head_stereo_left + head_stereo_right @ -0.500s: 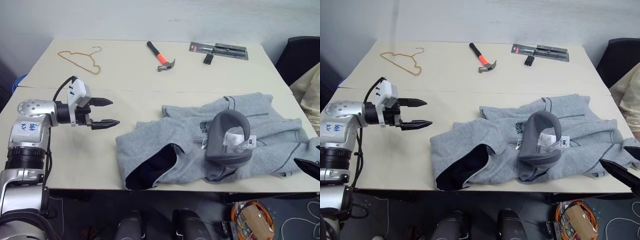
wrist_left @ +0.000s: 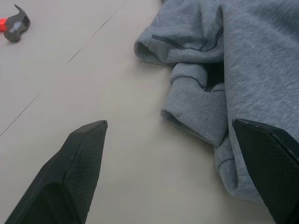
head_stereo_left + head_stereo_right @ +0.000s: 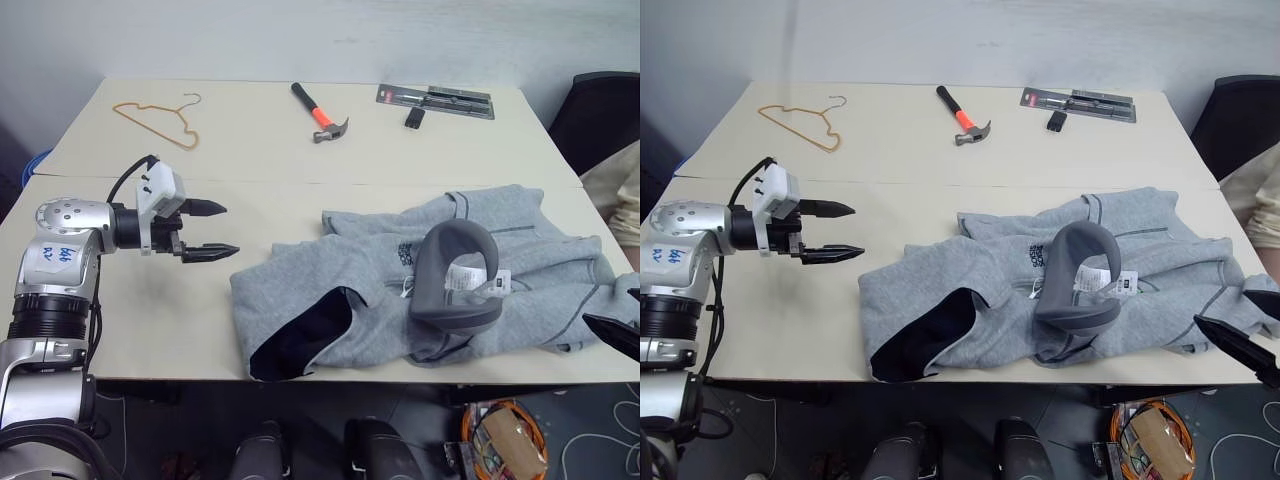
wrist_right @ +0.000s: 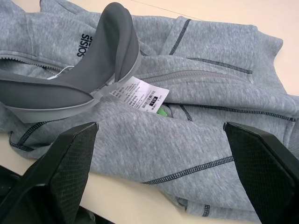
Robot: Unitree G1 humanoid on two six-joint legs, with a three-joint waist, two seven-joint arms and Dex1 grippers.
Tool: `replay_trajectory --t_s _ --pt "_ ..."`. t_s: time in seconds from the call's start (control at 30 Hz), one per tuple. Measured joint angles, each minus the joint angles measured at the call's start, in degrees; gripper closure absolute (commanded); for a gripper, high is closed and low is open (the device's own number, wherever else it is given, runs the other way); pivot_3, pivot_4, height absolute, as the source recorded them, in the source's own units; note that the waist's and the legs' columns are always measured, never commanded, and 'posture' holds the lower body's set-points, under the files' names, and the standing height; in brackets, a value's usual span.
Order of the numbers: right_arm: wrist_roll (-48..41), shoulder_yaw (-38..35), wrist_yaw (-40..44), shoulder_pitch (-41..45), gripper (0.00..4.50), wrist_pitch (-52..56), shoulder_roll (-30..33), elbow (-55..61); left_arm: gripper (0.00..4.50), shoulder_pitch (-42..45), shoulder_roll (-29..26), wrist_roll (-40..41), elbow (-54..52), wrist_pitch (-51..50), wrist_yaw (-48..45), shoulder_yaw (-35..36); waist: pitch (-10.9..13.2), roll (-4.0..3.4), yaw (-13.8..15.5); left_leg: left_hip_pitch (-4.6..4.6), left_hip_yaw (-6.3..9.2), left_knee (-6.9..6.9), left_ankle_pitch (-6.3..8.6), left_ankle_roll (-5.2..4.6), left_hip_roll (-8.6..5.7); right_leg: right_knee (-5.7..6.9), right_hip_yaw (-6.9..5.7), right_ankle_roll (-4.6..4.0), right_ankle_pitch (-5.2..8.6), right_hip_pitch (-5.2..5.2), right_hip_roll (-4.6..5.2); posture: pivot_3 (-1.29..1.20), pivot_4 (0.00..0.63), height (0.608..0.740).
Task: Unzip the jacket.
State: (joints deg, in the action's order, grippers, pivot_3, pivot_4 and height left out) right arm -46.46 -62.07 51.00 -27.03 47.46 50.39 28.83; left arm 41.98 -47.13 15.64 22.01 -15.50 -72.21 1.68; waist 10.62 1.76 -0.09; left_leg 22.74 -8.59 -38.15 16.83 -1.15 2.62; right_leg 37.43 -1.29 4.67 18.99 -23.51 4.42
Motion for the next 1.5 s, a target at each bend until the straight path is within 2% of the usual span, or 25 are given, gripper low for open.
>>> replay_trajectory --t_s 0.23,0.43,0.6,0.7,0.9,1.13,1.37,1.5 --pt "-1.01 0.0 -0.59 1.22 0.0 0.8 0.0 0.61 0.01 0.02 0.86 0.36 -2.38 -2.3 -0.86 -0.62 0.0 0.0 0.0 0.0 0.0 -0.01 0.0 0.0 0.0 0.01 0.0 0.0 0.0 0.0 0.0 0.0 0.15 0.74" --pt "-6.66 -1.07 -0.13 0.52 0.0 5.11 0.85 4.77 0.01 2.44 2.66 3.38 -6.84 -7.44 -5.32 -2.9 0.0 0.0 0.24 0.02 0.03 -0.07 0.0 0.0 -0.01 0.02 -0.02 0.0 0.0 0.04 -0.01 0.0 0.15 0.74" --pt "-12.99 -3.29 0.51 -0.38 0.0 8.61 2.28 8.06 0.01 11.87 9.65 8.58 -10.08 -15.13 -10.17 -6.92 0.0 0.01 0.74 0.05 0.08 -0.14 -0.01 -0.03 -0.05 0.01 -0.01 0.05 -0.03 0.08 -0.09 0.0 0.15 0.74" --pt "-13.84 -4.78 0.15 -1.4 0.0 8.94 2.58 10.09 0.01 15.69 14.43 9.7 -11.68 -17.88 -12.26 -11.0 0.0 0.0 0.75 0.04 0.08 -0.15 -0.01 -0.03 -0.05 0.01 0.04 0.05 -0.02 0.08 -0.32 0.0 0.15 0.74" --pt "-15.37 -10.16 -0.01 -6.02 0.0 9.11 1.7 13.81 0.01 18.62 22.9 8.68 -11.47 -17.22 -13.82 -20.08 -0.01 -0.01 0.66 0.02 0.09 -0.13 -0.01 -0.02 -0.01 -0.02 0.2 0.06 -0.02 0.08 -0.5 0.0 0.15 0.74" --pt "-20.24 -14.96 -1.03 -13.24 0.0 8.55 -3.55 18.08 0.01 22.86 37.68 1.38 4.93 -6.41 -12.45 -26.08 -0.01 -0.01 0.91 0.1 0.16 -0.14 0.04 -0.11 -0.04 -0.12 0.24 0.06 -0.02 0.07 -0.5 0.0 0.15 0.74" --pt "-22.93 -16.09 -4.21 -17.17 0.0 5.16 -5.98 19.7 0.01 25.13 46.99 -7.9 17.11 5.09 -8.11 -29.37 -0.01 -0.01 0.67 0.12 0.22 -0.11 0.08 -0.17 -0.03 -0.21 0.2 0.06 -0.02 0.06 -0.22 0.0 0.15 0.74" --pt "-23.6 -16.15 -5.59 -19.0 0.0 2.94 -6.5 20.3 0.9 26.22 51.73 -9.68 22.32 5.83 -4.32 -28.92 -0.01 -0.01 0.66 0.24 0.29 -0.12 0.13 -0.25 -0.04 -0.29 0.12 0.07 -0.03 0.02 -0.21 0.0 0.15 0.74"
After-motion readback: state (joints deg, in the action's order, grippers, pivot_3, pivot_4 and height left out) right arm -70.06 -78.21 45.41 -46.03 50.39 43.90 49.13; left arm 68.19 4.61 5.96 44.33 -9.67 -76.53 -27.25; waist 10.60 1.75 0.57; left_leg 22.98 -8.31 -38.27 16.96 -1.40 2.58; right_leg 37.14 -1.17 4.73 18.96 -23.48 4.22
